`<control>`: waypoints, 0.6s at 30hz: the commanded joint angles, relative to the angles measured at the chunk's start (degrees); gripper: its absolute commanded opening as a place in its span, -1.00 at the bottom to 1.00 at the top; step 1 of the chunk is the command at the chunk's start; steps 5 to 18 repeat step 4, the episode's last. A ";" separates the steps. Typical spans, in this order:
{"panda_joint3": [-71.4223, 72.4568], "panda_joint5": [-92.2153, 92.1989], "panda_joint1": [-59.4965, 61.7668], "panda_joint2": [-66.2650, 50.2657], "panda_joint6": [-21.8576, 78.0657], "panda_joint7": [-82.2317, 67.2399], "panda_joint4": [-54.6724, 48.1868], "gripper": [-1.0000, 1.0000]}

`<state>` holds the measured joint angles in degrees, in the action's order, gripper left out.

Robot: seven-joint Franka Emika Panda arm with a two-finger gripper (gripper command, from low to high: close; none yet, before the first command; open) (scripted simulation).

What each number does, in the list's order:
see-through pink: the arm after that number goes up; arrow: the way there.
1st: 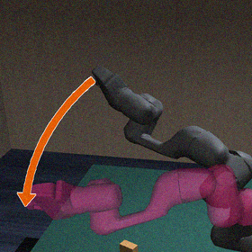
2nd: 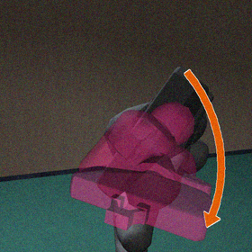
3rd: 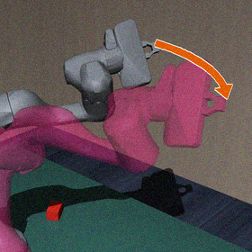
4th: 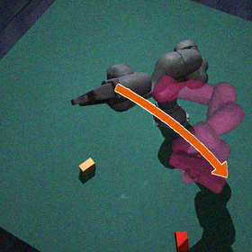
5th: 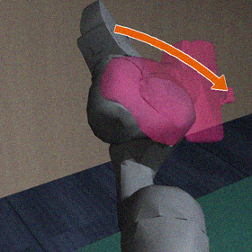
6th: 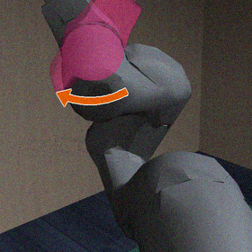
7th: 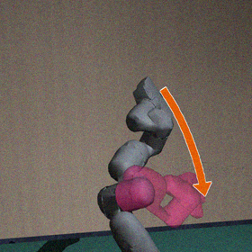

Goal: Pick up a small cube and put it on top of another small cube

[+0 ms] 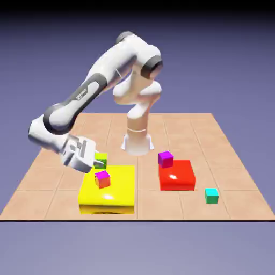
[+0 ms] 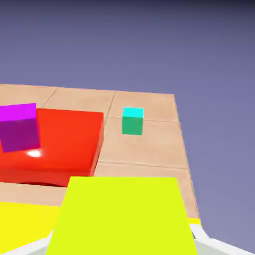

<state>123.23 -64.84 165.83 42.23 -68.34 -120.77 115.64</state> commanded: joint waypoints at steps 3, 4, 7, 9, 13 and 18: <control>-1.66 1.09 -1.86 -2.07 -0.75 0.91 -0.02 1.00; -3.32 2.27 -3.72 -4.14 -1.49 1.80 -0.04 1.00; -3.32 2.27 -3.72 -4.14 -1.49 1.80 -0.04 1.00; -3.32 2.27 -3.72 -4.14 -1.49 1.80 -0.04 1.00; -3.32 2.27 -3.72 -4.14 -1.49 1.80 -0.04 1.00; -3.32 2.27 -3.72 -4.14 -1.49 1.80 -0.04 1.00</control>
